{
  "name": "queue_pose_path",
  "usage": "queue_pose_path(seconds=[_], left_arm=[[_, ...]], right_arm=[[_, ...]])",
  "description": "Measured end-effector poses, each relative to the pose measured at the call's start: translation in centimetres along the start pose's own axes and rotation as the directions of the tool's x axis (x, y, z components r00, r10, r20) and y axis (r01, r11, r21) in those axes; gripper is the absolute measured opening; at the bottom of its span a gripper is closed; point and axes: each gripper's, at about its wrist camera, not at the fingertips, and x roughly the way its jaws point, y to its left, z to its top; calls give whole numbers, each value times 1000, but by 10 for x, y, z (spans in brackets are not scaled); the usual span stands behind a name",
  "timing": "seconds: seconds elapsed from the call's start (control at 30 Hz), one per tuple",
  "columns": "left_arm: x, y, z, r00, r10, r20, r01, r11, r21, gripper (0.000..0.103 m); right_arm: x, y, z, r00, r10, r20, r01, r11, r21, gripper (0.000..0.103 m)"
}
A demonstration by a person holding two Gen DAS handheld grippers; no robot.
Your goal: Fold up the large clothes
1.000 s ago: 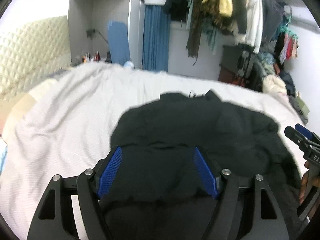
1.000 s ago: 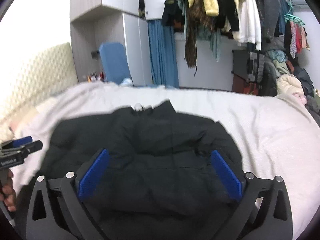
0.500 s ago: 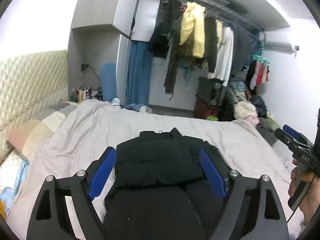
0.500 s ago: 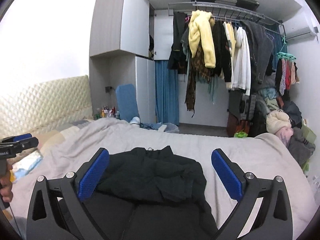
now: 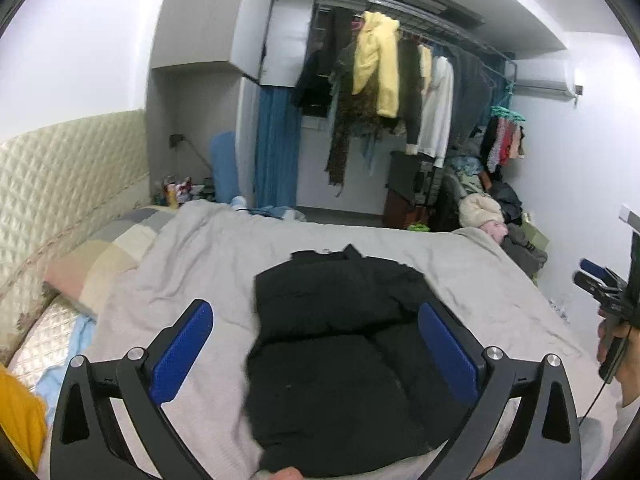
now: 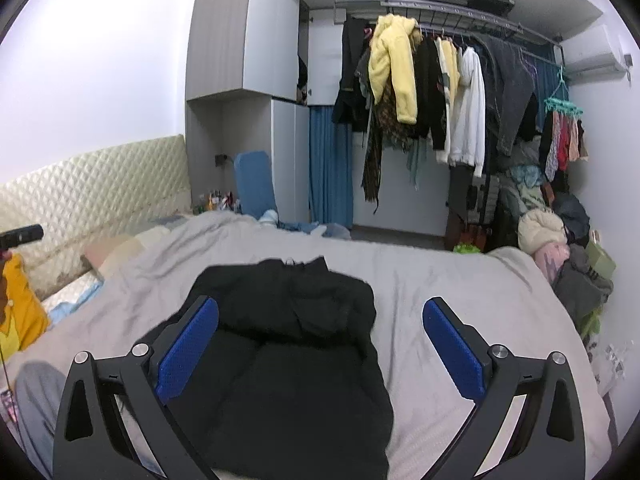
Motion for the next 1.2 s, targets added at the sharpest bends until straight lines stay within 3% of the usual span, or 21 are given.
queue_pose_path(seconds=[0.13,0.33,0.53,0.57,0.67,0.8,1.0,1.1,1.2], left_arm=[[3,30,-8,999,19,-31,-19,1000,6,103],[54,71,-56,986,-40,-162,32,998,-51,103],[120,107,-137,953,-180,-245,108,954,-281,103],[130,111,-150,944,-207,-256,120,941,-318,103],[167,122,-191,898,-319,-304,166,884,-437,103],[201,125,-231,851,-372,-369,166,859,-484,102],[238,125,-261,811,-427,-401,173,828,-533,101],[254,127,-271,794,-453,-406,176,810,-559,101],[263,124,-272,778,-487,-398,203,793,-574,101]], right_arm=[[-1,-26,-23,999,12,-31,-9,997,78,103],[29,-49,-85,989,65,-131,-38,979,200,103],[76,-63,-160,960,145,-241,-56,938,342,103],[87,-68,-177,952,151,-266,-42,925,377,103],[112,-79,-213,931,172,-322,-6,888,459,103],[134,-94,-243,909,163,-383,56,864,501,97],[161,-111,-277,855,182,-486,136,825,549,94],[173,-112,-279,826,259,-501,102,805,584,94],[175,-104,-274,817,319,-480,46,795,605,95]])
